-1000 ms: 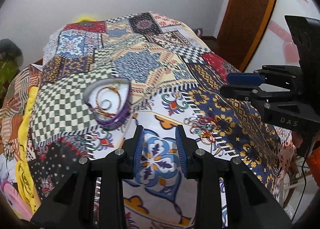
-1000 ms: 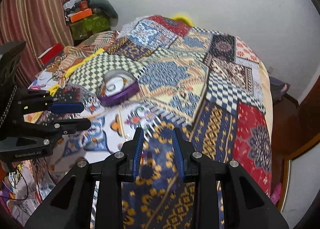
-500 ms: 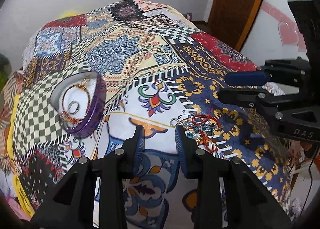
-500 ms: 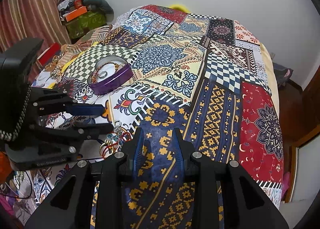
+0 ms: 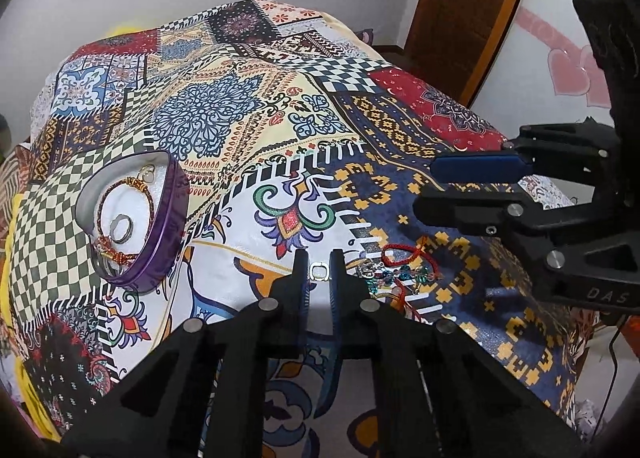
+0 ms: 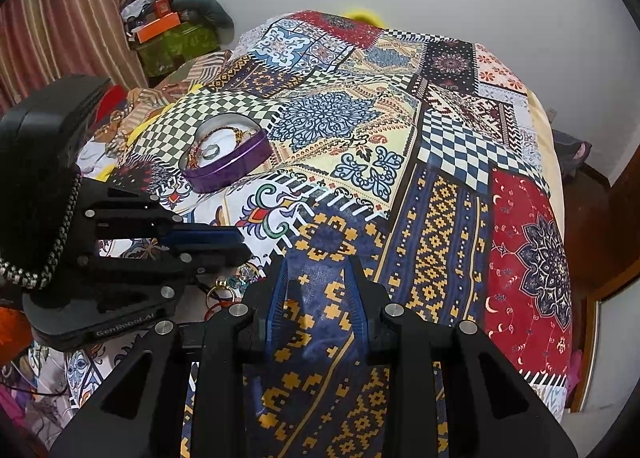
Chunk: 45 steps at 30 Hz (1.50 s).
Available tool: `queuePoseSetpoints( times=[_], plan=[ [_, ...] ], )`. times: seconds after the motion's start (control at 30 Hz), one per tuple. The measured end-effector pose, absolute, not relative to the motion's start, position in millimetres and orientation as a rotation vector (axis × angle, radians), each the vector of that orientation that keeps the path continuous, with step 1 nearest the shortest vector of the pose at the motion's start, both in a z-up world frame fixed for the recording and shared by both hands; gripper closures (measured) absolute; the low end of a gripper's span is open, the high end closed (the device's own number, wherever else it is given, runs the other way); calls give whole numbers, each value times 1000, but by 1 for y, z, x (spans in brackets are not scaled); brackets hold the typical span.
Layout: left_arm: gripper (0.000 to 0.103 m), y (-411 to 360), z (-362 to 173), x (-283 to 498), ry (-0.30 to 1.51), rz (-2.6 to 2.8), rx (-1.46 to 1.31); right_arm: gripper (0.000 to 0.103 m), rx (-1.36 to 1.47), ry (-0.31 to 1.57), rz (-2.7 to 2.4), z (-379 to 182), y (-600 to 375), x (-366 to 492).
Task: Organize jewelry
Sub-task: 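Hold the silver charm in the left tool while the right tool grasps a red keychain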
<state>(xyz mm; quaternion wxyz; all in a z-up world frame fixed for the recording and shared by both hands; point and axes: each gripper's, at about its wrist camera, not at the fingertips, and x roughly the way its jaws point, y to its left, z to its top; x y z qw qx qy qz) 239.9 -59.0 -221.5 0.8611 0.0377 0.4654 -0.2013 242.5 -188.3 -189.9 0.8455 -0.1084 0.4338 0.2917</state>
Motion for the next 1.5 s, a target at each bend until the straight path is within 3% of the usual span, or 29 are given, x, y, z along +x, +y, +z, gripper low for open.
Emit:
queuePoseSetpoints(
  times=[0.63, 0.77, 0.9, 1.5],
  plan=[
    [95, -30, -208, 194, 947, -398, 2, 77, -279, 940, 687, -205, -173, 226],
    [95, -29, -210, 191, 947, -398, -5, 94, -321, 932, 692, -210, -163, 224],
    [95, -30, -210, 190, 943, -401, -15, 99, -318, 919, 700, -210, -159, 221],
    [95, -28, -189, 181, 895, -390, -17, 101, -193, 771, 633, -142, -192, 216]
  ],
)
